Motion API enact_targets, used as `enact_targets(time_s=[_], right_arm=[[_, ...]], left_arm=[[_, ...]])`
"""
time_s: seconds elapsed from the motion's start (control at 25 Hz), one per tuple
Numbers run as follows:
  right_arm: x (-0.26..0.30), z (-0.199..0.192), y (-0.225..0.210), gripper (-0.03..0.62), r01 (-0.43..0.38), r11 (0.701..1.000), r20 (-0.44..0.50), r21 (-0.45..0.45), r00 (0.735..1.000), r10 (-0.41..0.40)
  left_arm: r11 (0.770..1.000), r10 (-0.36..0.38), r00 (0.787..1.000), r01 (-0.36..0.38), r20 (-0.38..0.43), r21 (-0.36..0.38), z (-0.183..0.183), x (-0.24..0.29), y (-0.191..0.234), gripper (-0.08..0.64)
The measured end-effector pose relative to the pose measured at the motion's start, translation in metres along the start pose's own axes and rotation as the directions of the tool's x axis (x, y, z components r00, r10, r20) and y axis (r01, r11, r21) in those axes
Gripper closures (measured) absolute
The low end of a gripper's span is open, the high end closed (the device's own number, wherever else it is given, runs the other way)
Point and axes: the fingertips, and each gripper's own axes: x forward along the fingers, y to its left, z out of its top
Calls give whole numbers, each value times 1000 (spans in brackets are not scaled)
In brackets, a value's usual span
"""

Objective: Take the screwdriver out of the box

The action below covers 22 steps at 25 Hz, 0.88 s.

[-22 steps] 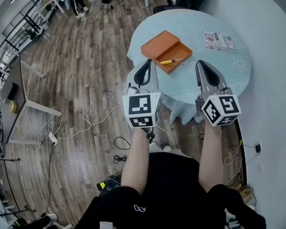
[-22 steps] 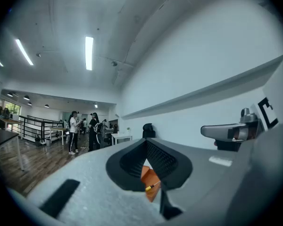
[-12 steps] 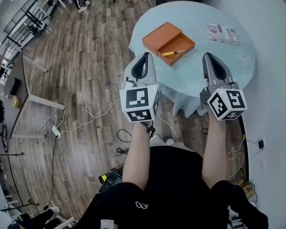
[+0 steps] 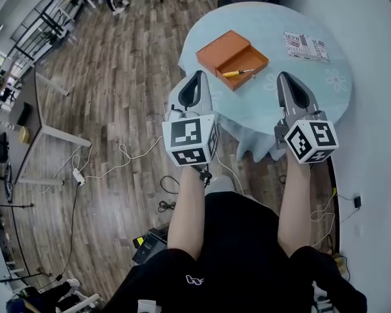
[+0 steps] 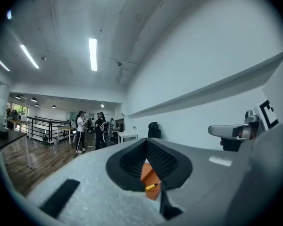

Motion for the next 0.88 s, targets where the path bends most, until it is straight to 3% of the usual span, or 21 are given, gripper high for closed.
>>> enact_targets(time_s=[0.36, 0.56, 0.72, 0.88], right_arm=[[9, 4, -31, 583, 40, 999, 20, -18, 999, -40], [39, 3, -68, 583, 72, 997, 30, -40, 997, -70], [75, -3, -101, 583, 92, 996, 26, -8, 995, -91], [122, -23, -118, 583, 69, 998, -5, 11, 998, -69]], left_arm=[[999, -33, 999, 33, 24, 7, 2, 34, -6, 557], [997, -74, 997, 74, 33, 3, -4, 89, -11, 557], [997, -83, 996, 83, 11, 6, -10, 138, -3, 557], [997, -74, 997, 74, -20, -20, -25, 190, 17, 557]])
